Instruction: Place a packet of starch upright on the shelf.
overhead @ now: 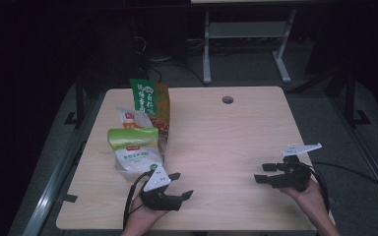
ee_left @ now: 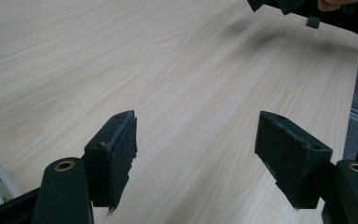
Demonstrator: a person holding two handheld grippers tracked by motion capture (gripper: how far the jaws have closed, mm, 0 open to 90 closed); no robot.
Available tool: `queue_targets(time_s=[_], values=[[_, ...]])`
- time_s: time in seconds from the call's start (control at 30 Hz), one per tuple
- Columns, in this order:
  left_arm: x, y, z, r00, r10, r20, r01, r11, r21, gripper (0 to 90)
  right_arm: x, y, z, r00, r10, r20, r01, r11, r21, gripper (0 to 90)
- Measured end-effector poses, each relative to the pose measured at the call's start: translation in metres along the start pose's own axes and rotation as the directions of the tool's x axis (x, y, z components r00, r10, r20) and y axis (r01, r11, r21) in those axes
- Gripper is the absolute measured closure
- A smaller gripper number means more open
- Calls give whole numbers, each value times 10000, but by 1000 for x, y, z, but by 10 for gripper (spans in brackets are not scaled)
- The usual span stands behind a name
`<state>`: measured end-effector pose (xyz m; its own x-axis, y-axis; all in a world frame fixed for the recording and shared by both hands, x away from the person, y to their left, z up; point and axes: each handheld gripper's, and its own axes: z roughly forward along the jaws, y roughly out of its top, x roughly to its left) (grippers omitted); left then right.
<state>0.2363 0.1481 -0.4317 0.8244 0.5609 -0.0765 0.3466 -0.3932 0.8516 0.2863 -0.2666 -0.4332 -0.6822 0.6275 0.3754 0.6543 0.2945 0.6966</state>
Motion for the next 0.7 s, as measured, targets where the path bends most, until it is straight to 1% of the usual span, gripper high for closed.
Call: queue_targets(time_s=[0.2,0.4,0.47,0.63,0.7], values=[[-1,0,0,10000,-13,1,13,10000,10,285,3,-16,-6,9999,121,21,-121,9999,-46,305],[-2,0,1,10000,42,-10,-42,10000,10,279,5,-31,-10,9997,242,66,-240,9994,-231,302],[-2,-1,1,10000,33,-9,-33,10000,4,278,6,-35,-12,9997,190,132,-187,9995,-237,301],[-3,-1,2,10000,51,47,-51,10000,1,277,12,-47,-18,9995,171,251,-160,9988,-453,296],[-3,-1,2,10000,50,75,-50,10000,-2,277,16,-49,-19,9996,99,256,-86,9988,-480,294]])
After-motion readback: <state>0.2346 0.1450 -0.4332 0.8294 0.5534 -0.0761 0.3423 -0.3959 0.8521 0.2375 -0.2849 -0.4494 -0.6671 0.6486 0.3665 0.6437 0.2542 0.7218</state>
